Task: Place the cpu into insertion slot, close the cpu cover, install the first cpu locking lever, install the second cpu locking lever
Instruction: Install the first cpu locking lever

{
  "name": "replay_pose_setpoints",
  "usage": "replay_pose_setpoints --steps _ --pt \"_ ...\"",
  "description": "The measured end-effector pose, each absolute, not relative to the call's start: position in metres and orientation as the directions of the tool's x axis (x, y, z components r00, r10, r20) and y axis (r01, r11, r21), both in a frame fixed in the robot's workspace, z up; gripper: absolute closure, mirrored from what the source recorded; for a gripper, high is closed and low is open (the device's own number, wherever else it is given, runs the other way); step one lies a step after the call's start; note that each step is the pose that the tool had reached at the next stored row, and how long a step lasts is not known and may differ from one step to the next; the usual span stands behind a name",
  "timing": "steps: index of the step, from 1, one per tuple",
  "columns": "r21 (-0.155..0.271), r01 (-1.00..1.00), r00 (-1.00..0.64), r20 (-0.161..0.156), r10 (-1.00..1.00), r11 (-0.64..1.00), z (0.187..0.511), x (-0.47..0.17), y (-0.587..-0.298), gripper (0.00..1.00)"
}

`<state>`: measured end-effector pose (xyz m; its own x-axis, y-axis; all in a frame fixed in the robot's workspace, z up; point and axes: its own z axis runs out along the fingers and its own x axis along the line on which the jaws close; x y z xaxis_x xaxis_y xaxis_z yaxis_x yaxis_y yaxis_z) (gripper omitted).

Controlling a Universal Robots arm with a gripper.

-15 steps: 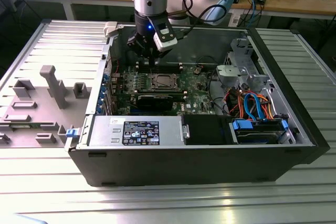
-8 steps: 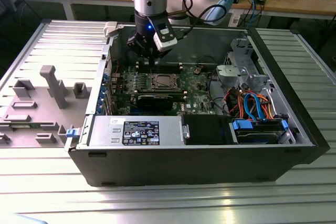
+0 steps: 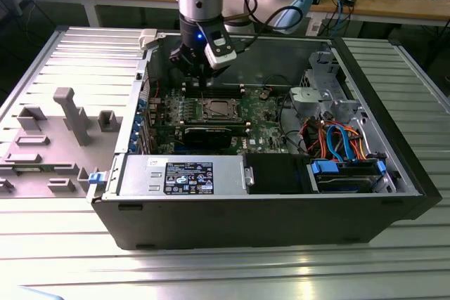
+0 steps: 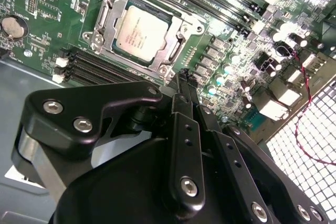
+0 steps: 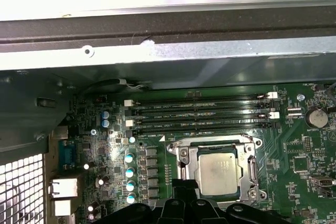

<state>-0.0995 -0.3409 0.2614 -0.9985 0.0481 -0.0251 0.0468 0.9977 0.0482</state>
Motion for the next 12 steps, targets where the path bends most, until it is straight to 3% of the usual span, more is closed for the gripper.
replay_pose_setpoints --steps 12 --pt "0.048 0.004 -1.0 -0.025 0.005 0.999 0.2608 -0.1078 -0.3409 0.89"
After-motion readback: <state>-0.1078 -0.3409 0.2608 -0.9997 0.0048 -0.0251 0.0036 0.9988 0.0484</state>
